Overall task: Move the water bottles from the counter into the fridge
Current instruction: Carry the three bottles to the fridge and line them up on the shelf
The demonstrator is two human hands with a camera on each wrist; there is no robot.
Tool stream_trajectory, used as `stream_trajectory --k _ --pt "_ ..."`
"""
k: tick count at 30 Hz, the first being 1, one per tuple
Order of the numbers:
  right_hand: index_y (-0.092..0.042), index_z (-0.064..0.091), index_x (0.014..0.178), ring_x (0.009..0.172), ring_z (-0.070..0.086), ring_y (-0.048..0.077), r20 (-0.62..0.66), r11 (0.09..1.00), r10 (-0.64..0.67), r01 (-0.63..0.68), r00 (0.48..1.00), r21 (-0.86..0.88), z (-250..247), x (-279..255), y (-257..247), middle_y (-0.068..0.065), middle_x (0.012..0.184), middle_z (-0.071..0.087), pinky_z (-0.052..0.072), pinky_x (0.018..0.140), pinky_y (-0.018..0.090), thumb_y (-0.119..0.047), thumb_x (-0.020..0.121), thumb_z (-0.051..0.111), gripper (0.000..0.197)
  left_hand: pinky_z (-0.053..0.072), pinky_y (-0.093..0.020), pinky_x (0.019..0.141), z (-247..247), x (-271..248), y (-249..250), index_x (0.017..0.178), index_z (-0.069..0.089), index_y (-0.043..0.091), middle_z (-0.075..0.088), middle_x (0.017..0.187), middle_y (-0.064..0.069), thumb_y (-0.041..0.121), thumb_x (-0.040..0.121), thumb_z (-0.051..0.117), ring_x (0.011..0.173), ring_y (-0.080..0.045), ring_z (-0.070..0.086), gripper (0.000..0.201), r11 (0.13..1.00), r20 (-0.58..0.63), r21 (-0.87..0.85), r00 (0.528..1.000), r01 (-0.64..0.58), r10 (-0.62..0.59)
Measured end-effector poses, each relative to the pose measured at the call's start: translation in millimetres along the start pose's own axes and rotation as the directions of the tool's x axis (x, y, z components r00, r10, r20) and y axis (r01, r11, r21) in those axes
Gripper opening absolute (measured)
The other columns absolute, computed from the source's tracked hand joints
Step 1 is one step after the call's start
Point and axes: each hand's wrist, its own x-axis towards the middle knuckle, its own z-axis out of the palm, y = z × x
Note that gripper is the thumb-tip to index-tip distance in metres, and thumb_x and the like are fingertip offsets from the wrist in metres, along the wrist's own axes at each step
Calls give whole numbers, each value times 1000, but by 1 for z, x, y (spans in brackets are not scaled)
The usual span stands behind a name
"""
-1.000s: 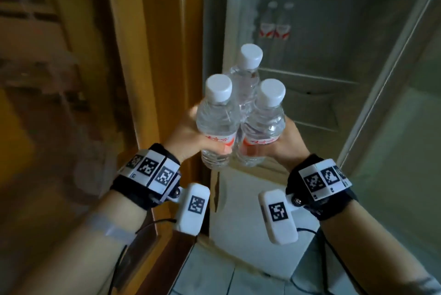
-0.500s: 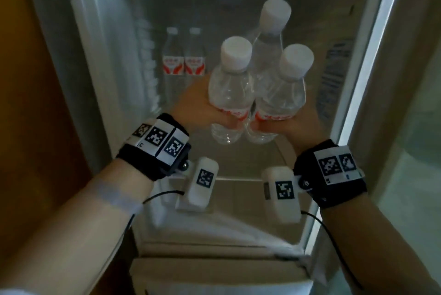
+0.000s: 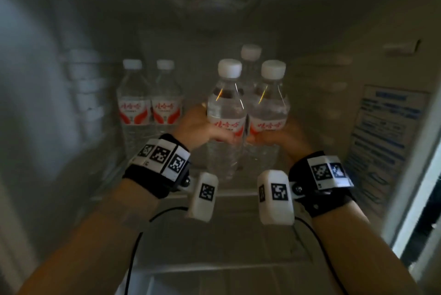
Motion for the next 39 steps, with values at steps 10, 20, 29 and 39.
stream_trajectory --k 10,20,29,39 --pt "-14 65 105 86 70 17 11 989 150 -150 989 13 0 27 15 -3 83 75 56 75 33 -13 56 82 52 45 -3 51 -4 19 -17 98 60 28 67 90 12 4 70 73 65 14 63 38 991 65 -110 995 79 -72" --pt "-14 55 119 99 68 24 -174 984 129 -103 976 149 0 16 12 6 104 71 54 83 43 -20 39 89 87 48 -11 65 -5 13 -22 117 49 13 65 102 7 18 63 80 91 -4 62 63 998 -128 -58 991 29 -36" --pt "-21 56 116 102 65 22 -329 997 79 -81 941 7 -13 18 12 5 113 68 54 90 49 -10 62 81 60 54 -22 80 -3 9 -13 91 58 28 65 93 11 18 62 76 83 2 66 36 997 -124 -76 992 -22 13" --pt "-18 50 120 104 62 19 -359 989 141 -151 923 0 -13 -2 29 1 115 64 52 92 44 -3 61 81 69 49 -40 91 3 -14 -34 114 59 16 68 112 2 17 59 81 105 -16 62 59 978 -118 12 972 206 -203"
